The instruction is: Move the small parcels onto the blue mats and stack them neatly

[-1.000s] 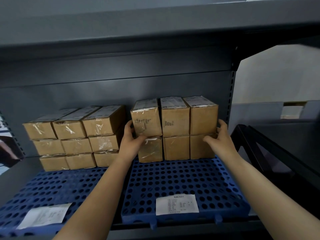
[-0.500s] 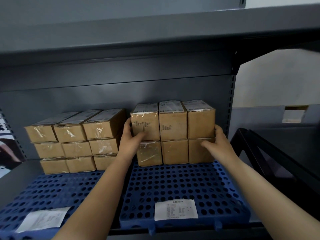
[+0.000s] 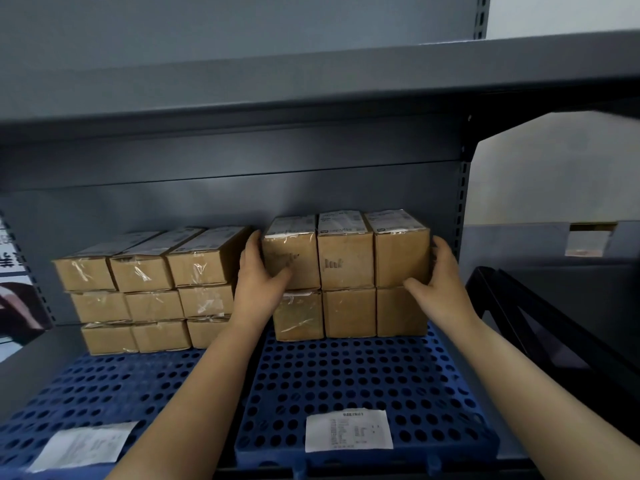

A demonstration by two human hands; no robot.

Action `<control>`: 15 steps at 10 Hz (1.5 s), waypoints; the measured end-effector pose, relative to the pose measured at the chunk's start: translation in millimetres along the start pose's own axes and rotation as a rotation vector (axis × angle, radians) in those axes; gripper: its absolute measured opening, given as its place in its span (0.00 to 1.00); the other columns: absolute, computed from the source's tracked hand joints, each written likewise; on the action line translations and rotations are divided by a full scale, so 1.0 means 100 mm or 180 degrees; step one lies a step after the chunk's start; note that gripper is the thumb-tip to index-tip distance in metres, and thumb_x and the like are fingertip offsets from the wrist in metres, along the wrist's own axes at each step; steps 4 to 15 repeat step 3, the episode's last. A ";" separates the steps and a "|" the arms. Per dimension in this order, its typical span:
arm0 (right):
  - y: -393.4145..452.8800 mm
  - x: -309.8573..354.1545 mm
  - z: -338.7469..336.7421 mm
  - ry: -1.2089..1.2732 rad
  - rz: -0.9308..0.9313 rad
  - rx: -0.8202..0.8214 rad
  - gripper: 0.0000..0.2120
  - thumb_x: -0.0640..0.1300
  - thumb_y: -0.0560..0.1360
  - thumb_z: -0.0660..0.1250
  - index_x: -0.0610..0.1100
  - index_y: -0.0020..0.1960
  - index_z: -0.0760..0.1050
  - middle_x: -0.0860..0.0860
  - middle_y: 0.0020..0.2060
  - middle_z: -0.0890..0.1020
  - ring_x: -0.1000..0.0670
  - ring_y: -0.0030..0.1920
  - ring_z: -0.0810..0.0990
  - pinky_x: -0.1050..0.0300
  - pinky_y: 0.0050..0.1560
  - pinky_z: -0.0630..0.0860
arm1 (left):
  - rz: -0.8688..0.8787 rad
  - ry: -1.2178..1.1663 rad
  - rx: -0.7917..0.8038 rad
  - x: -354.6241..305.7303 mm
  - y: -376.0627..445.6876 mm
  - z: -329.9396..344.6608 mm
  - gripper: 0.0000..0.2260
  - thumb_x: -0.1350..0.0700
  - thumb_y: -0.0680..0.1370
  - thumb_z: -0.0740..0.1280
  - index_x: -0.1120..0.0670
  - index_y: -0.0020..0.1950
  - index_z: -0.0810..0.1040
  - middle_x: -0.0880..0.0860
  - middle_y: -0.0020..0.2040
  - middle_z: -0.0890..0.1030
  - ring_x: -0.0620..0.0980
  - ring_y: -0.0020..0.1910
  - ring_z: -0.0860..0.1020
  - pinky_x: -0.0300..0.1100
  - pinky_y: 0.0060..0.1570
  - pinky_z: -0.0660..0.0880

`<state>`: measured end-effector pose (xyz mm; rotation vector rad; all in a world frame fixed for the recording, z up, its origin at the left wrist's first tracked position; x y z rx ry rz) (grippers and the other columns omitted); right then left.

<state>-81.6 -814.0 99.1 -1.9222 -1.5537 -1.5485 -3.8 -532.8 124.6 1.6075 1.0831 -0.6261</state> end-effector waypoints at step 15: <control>-0.30 0.71 0.14 -0.1430 -0.1174 -0.0186 0.34 0.43 0.72 0.66 0.43 0.74 0.57 0.44 0.67 0.67 0.43 0.68 0.62 0.49 0.67 0.62 | 0.1170 0.1733 -0.0138 -0.44 -0.26 -0.13 0.30 0.57 0.73 0.68 0.54 0.73 0.62 0.55 0.68 0.69 0.54 0.66 0.67 0.45 0.64 0.64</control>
Point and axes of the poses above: each hand's wrist, its own y-axis towards the middle knuckle, its own z-axis out of the palm, x = y × z, the point moved 9 cm from there along y, towards the middle knuckle
